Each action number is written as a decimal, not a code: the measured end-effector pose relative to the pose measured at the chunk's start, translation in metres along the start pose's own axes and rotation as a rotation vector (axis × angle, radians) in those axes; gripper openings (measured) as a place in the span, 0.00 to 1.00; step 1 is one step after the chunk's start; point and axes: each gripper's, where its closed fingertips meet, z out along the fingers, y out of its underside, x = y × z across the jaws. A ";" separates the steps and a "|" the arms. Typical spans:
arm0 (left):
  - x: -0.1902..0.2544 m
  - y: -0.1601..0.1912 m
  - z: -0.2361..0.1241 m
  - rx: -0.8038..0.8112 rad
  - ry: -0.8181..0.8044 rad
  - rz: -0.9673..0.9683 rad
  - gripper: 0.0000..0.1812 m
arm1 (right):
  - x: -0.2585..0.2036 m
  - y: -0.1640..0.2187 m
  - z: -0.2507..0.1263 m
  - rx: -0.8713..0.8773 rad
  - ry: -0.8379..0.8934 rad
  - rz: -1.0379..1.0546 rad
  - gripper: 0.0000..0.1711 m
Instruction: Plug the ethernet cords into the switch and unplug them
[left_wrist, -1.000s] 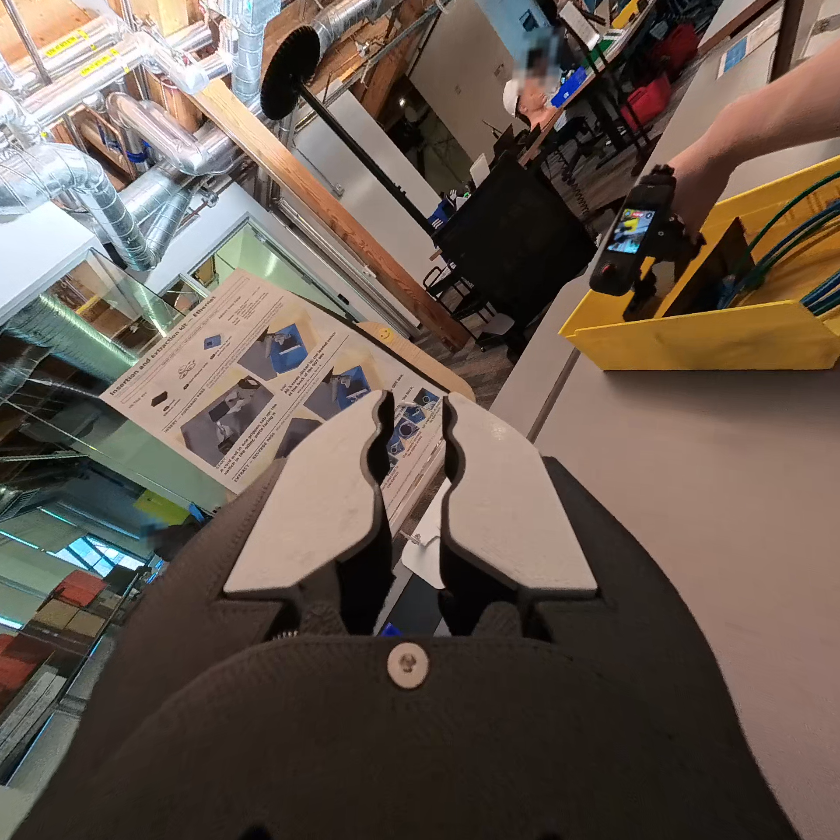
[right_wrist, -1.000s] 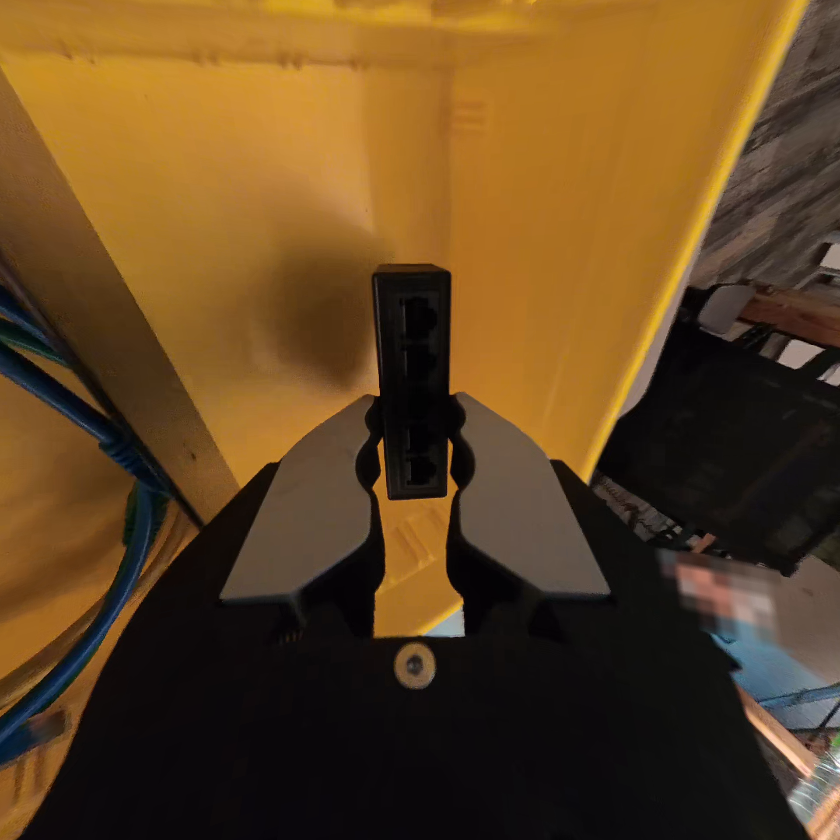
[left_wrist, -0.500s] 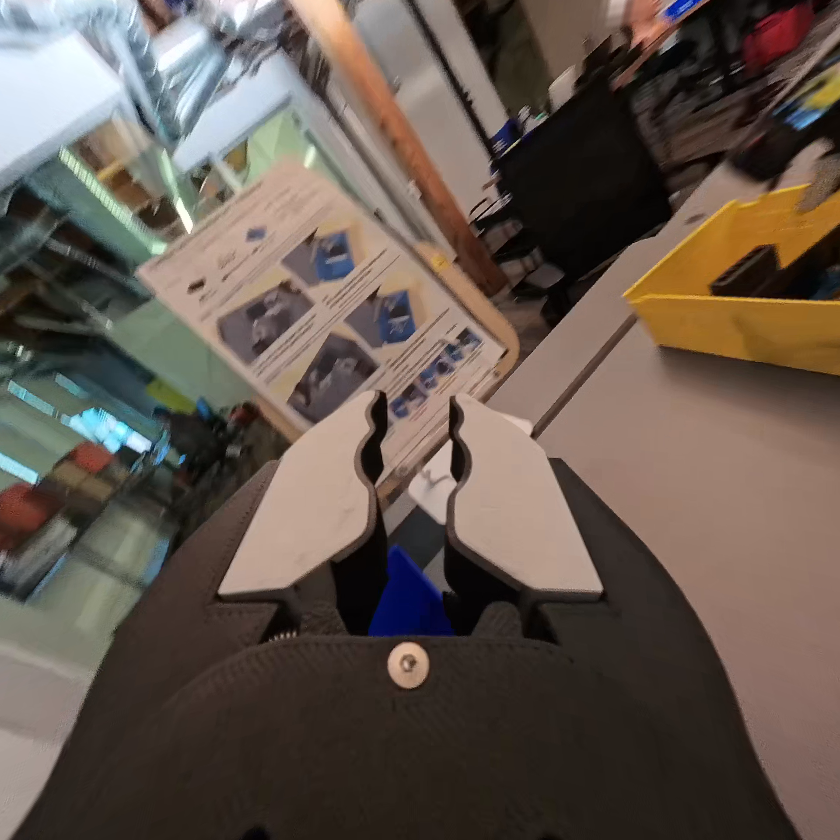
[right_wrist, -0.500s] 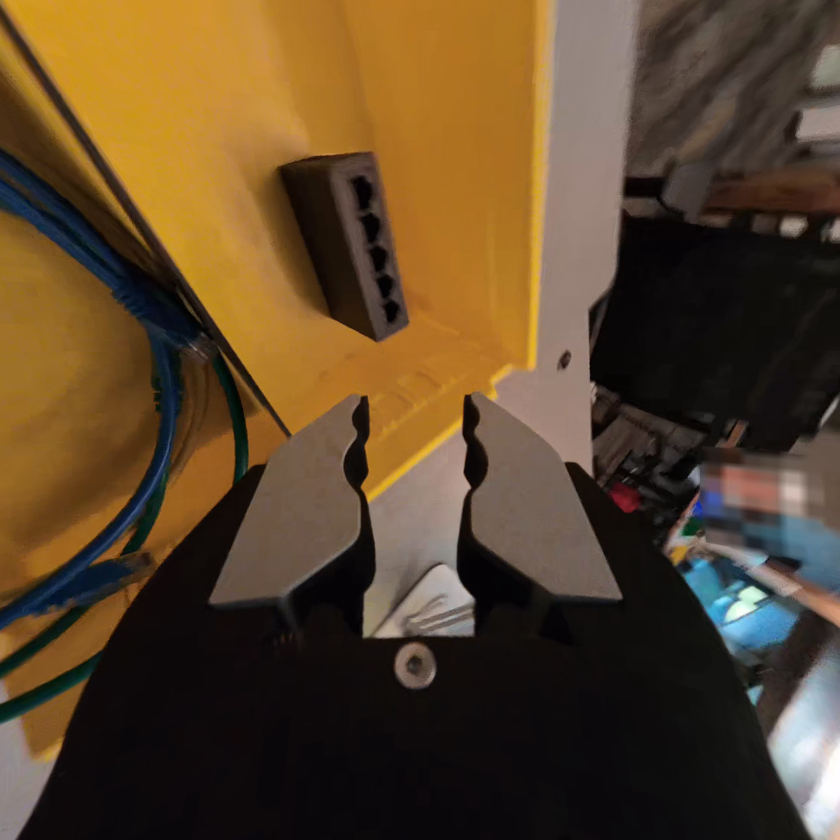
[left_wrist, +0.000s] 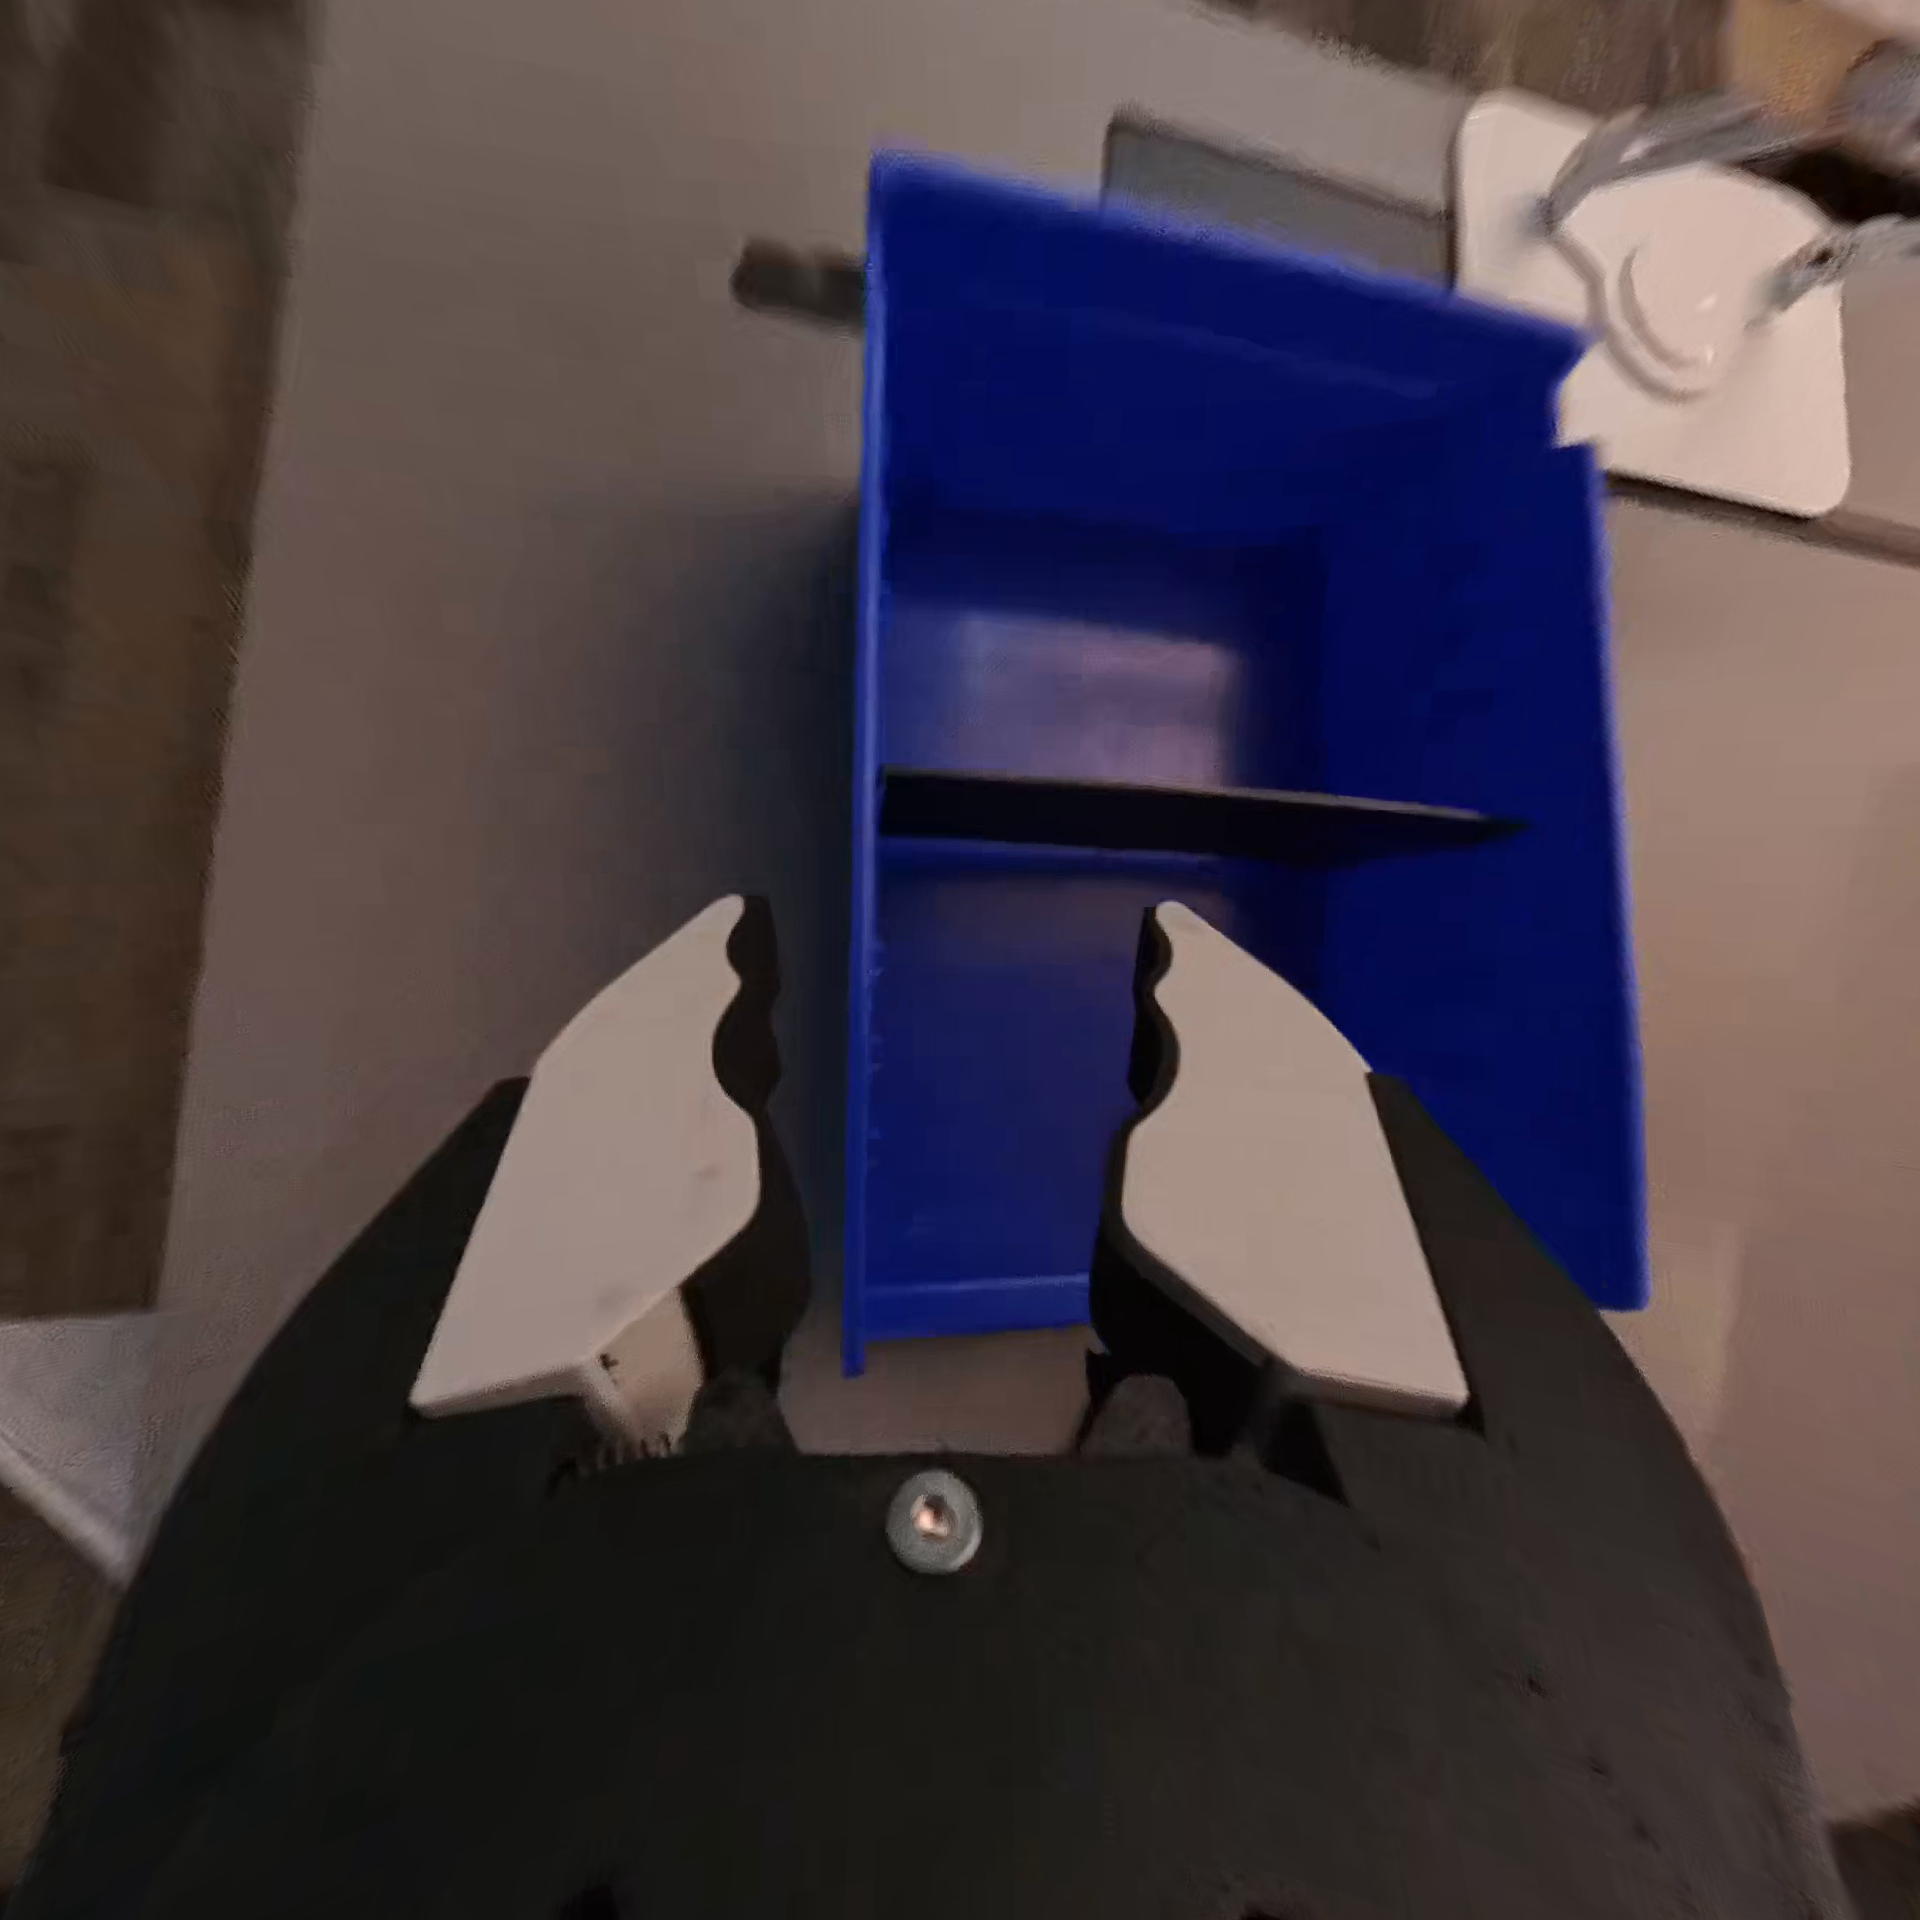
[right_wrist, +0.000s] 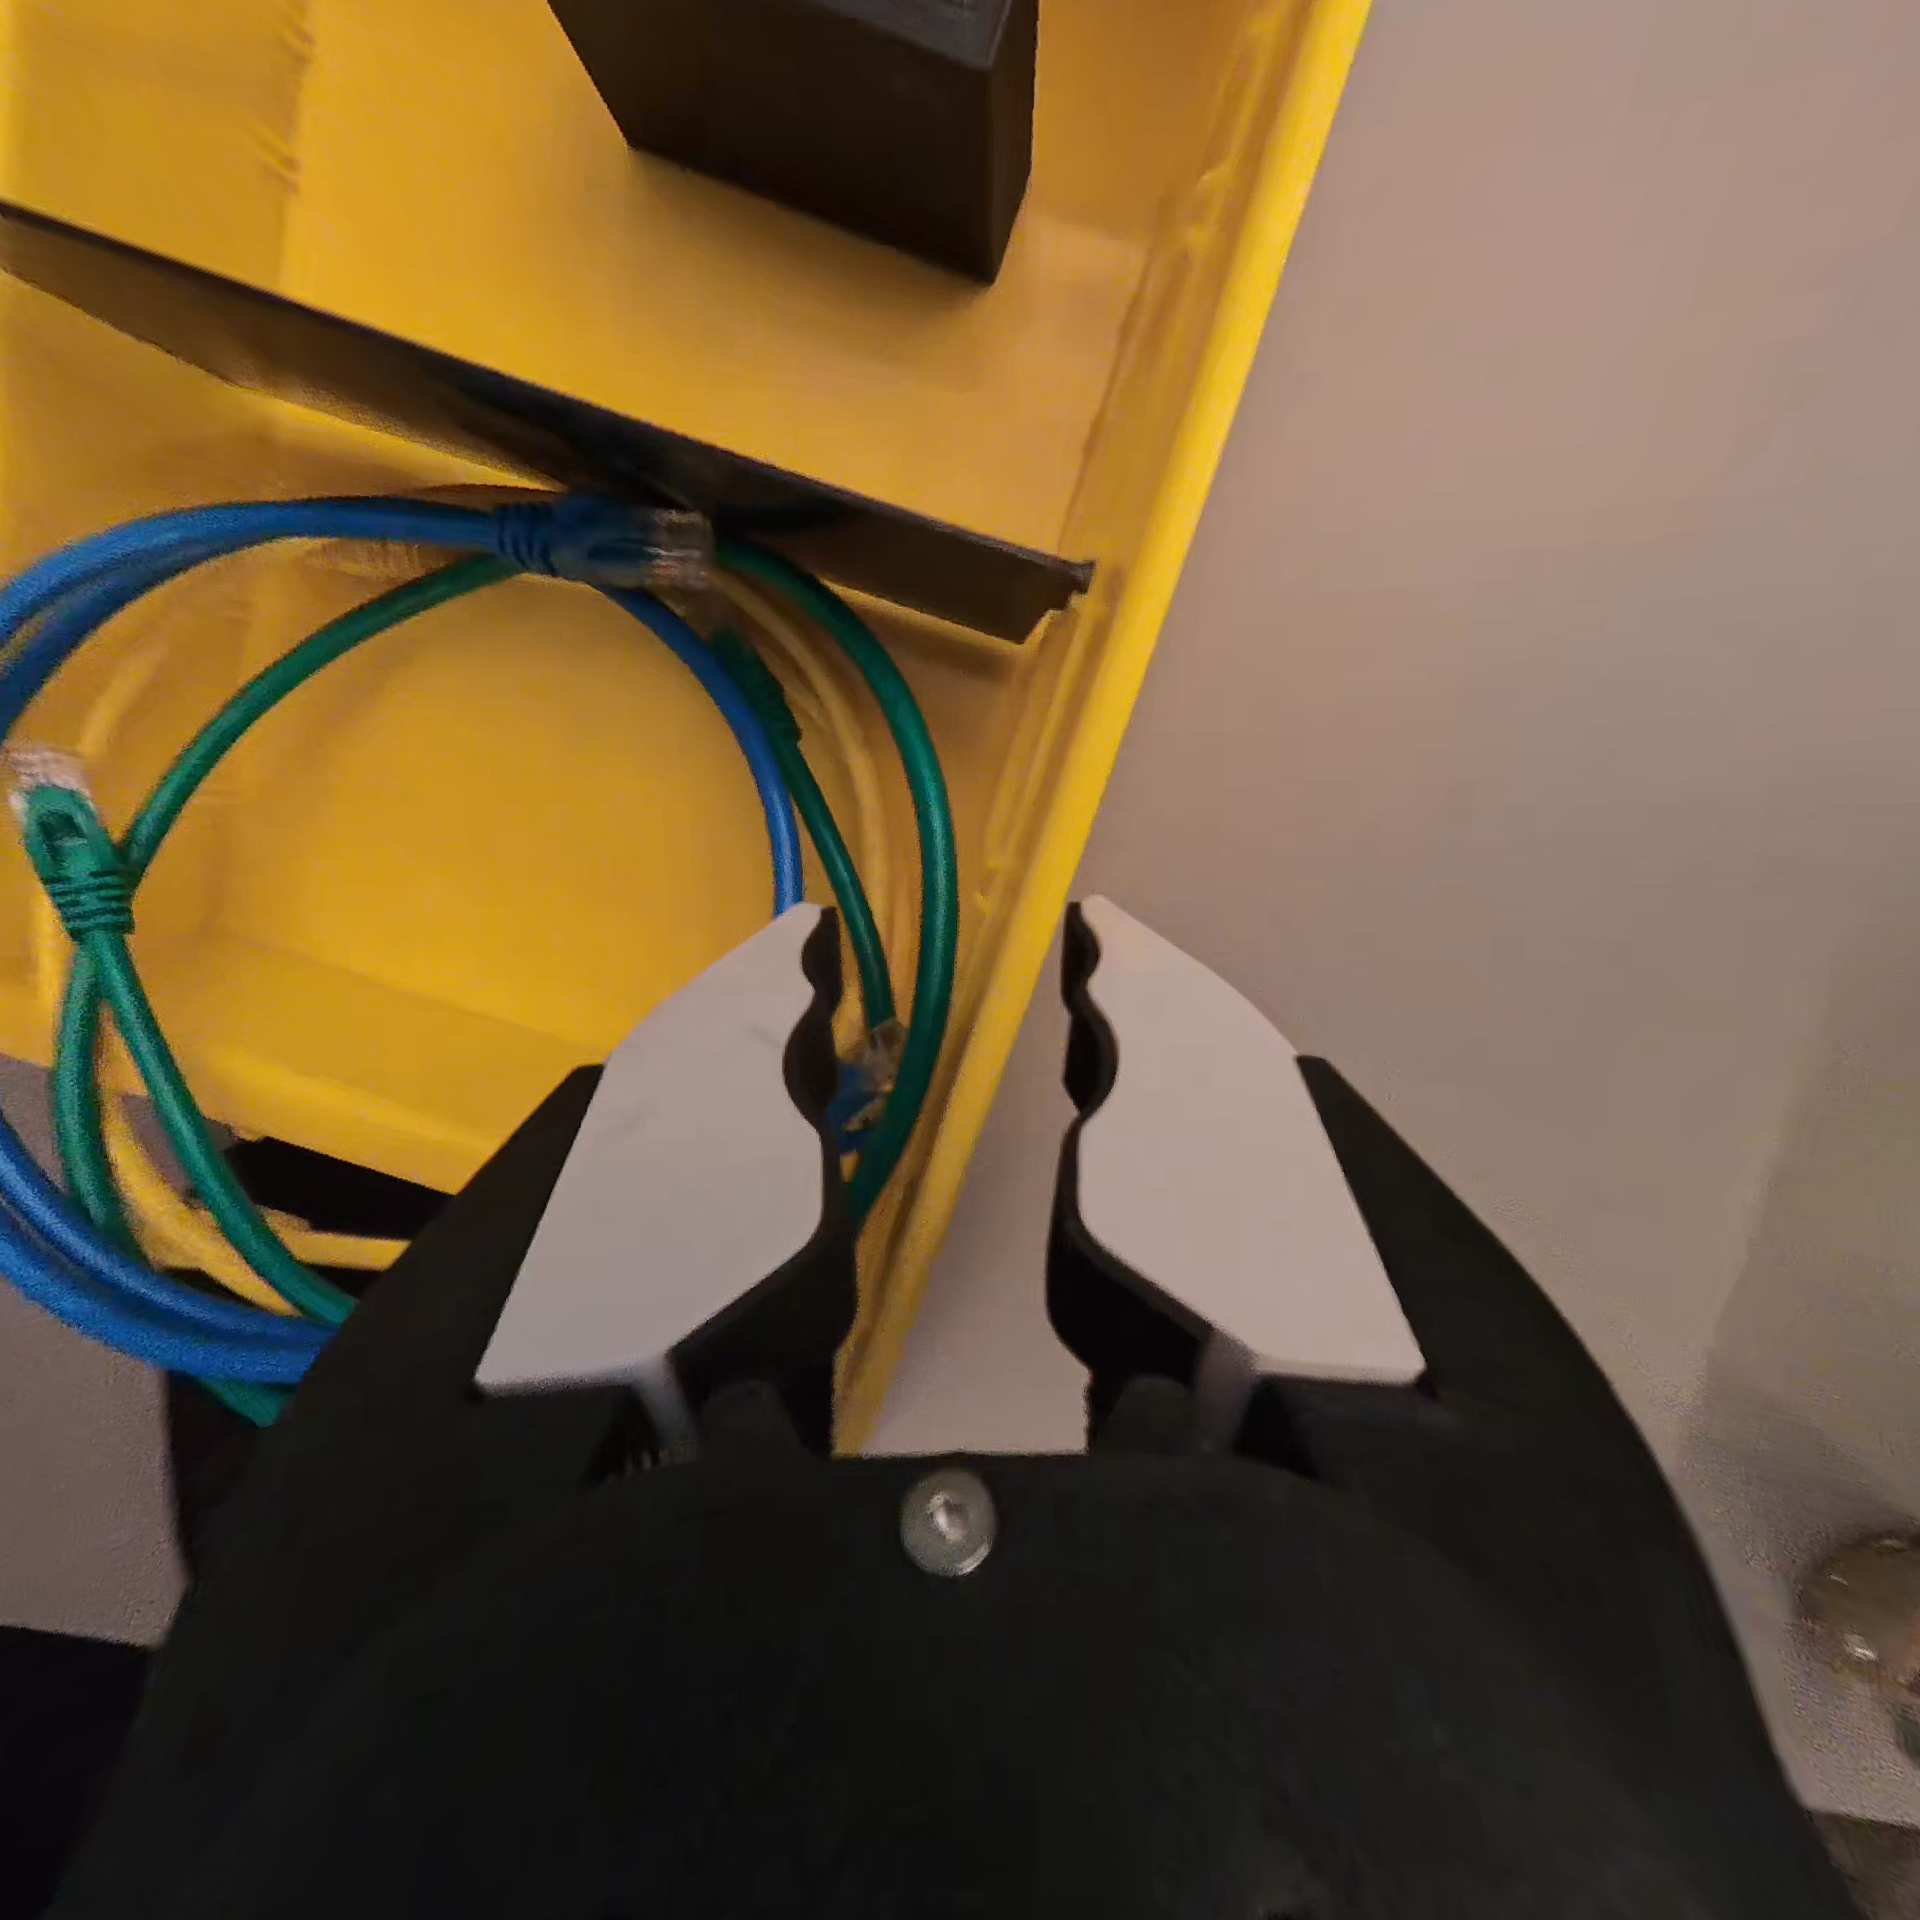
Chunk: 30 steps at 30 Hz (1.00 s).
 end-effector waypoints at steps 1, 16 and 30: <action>-0.009 0.011 0.009 -0.058 0.000 -0.017 0.37 | -0.004 -0.001 0.002 -0.007 -0.030 0.025 0.20; -0.015 0.081 0.053 -0.486 -0.038 0.224 0.03 | -0.023 -0.003 0.019 -0.080 0.046 0.010 0.07; 0.117 0.105 0.074 -0.695 -0.055 0.506 0.11 | -0.148 -0.038 0.042 -0.069 0.021 -0.177 0.11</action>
